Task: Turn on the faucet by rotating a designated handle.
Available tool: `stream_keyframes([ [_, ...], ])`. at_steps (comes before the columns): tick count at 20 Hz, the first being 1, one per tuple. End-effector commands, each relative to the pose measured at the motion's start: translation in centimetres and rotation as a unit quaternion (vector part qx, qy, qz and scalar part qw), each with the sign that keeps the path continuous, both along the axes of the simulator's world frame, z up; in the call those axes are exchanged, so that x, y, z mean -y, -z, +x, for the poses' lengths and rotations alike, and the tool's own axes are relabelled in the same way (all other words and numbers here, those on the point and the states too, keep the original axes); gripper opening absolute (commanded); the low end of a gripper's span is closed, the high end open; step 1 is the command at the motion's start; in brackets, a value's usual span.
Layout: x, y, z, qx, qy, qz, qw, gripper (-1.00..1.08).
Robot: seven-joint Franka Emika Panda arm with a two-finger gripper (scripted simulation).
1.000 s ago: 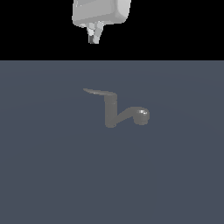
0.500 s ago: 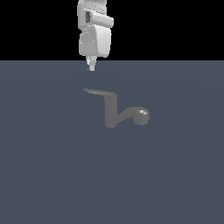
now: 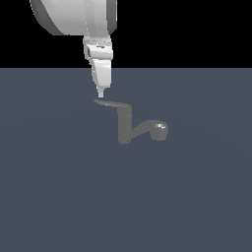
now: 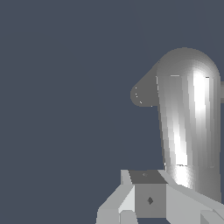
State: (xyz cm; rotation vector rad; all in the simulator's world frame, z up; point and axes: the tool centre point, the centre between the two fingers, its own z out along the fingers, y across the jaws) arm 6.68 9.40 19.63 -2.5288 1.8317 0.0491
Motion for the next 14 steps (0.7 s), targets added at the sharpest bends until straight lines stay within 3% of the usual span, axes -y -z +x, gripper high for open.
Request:
stream_keyframes([
  [1,-0.3,1.0,0.5,0.003,0.015,-0.007,0.9998,-1.0],
  [14,-0.6,2.4,0.8,0.006,0.033,-0.017,0.9993,-1.0],
])
